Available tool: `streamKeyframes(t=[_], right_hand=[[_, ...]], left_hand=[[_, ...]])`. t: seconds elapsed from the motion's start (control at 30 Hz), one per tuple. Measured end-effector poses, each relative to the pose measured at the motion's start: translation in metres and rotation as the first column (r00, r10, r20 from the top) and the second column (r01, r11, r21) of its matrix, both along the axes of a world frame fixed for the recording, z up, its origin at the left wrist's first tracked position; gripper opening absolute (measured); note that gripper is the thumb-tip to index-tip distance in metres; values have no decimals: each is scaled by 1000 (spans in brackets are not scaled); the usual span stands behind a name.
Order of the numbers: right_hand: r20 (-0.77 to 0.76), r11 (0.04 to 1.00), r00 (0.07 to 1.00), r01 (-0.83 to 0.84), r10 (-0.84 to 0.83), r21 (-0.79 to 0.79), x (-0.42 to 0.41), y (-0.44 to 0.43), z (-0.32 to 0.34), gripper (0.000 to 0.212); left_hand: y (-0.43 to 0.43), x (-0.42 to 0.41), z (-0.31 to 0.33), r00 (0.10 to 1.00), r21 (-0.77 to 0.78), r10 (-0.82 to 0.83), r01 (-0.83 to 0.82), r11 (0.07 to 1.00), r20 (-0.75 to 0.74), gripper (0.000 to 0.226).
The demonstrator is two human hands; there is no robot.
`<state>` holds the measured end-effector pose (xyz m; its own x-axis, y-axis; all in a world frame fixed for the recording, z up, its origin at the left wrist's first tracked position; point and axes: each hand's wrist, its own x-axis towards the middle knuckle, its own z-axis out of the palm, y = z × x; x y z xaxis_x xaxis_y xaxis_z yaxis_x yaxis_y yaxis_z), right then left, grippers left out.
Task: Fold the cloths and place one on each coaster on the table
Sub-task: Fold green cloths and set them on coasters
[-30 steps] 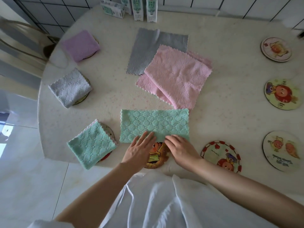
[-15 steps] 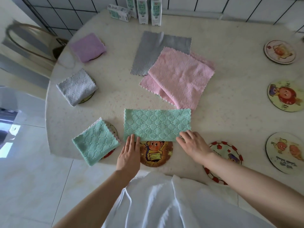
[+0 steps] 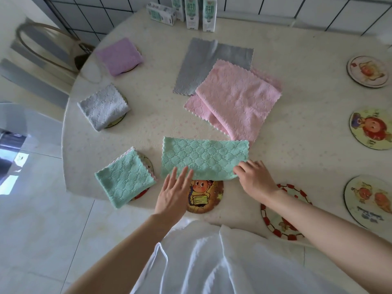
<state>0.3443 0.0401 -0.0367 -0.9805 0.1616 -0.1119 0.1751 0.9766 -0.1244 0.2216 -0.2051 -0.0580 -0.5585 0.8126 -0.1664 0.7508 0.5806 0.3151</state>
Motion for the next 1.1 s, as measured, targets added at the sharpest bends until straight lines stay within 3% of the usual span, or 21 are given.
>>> streamKeyframes(t=[0.1, 0.27, 0.43, 0.53, 0.6, 0.67, 0.77, 0.83, 0.97, 1.1], right_hand=[[-132, 996, 991, -8, -4, -89, 4, -4, 17, 21], [-253, 985, 967, -73, 31, -158, 8, -25, 42, 18], [-228, 936, 973, -119, 42, -333, 11, -29, 53, 14], [-153, 894, 988, -64, -6, -444, 14, -11, 49, 21], [-72, 906, 997, 4, -38, -423, 16, 5, 42, 34], [31, 933, 999, -3, 15, -360, 17, 15, 29, 61], [149, 945, 971, -134, 185, -300, 15, 11, 10, 94], [121, 927, 945, -262, 302, -270, 8, 4, -2, 102], [15, 858, 897, -417, 442, -301, -9, -6, -13, 88], [-87, 821, 882, -463, 462, -335, -14, -11, -15, 61]], left_hand=[[30, 14, 12, 992, 130, -105, 94, 987, 76, 76], [68, 27, 10, 969, 172, -115, 79, 982, 216, 66], [76, 28, 11, 930, 292, -196, 103, 951, 310, 46], [61, 26, 7, 901, 291, -267, 169, 942, 343, 50], [48, 25, 7, 891, 276, -258, 158, 948, 375, 54], [36, 24, 10, 879, 274, -240, 132, 953, 412, 57], [21, 19, 19, 855, 275, -181, 47, 960, 486, 60], [10, 17, 23, 838, 261, -113, -36, 965, 533, 60], [-9, 14, 24, 812, 190, 5, -143, 971, 584, 67], [-17, 8, 26, 779, 87, 105, -201, 976, 618, 67]])
